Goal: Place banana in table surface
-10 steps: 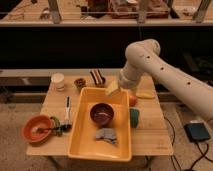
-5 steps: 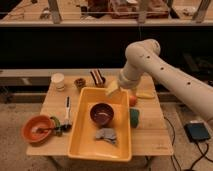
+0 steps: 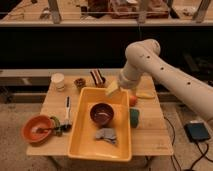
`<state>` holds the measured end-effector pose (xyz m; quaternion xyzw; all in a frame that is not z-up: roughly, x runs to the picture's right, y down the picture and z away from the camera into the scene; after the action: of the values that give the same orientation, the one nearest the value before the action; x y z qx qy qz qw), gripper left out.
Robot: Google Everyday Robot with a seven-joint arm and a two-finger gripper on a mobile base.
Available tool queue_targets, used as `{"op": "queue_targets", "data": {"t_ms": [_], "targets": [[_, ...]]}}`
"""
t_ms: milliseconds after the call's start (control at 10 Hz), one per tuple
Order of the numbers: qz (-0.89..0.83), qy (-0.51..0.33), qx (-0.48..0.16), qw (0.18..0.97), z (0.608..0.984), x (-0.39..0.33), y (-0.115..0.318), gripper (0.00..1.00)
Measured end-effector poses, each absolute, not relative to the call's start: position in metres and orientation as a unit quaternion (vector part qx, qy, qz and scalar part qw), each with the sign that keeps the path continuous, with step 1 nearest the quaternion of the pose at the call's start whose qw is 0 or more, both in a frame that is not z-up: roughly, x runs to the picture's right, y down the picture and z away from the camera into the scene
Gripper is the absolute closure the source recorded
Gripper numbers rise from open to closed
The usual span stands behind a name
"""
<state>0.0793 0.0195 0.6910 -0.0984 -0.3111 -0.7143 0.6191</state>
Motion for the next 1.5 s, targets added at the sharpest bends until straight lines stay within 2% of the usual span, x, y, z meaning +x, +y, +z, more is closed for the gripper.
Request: {"op": "queue_targets", "data": {"t_ms": [200,500,1200,1500], "targets": [[-0.711,-0.309,-0.098,0.624,0.691,0.081,0.017,0.2],[-0.664,-0.276,-0.099,0.688,0.681,0.113,0.001,0.2],[-0.498,-0.195,-0.099,0.839,0.65,0.282,-0.012,0.2],[-0.493,-0.194,-0.099,0.842,0.65,0.286,-0.013,0.2]]}}
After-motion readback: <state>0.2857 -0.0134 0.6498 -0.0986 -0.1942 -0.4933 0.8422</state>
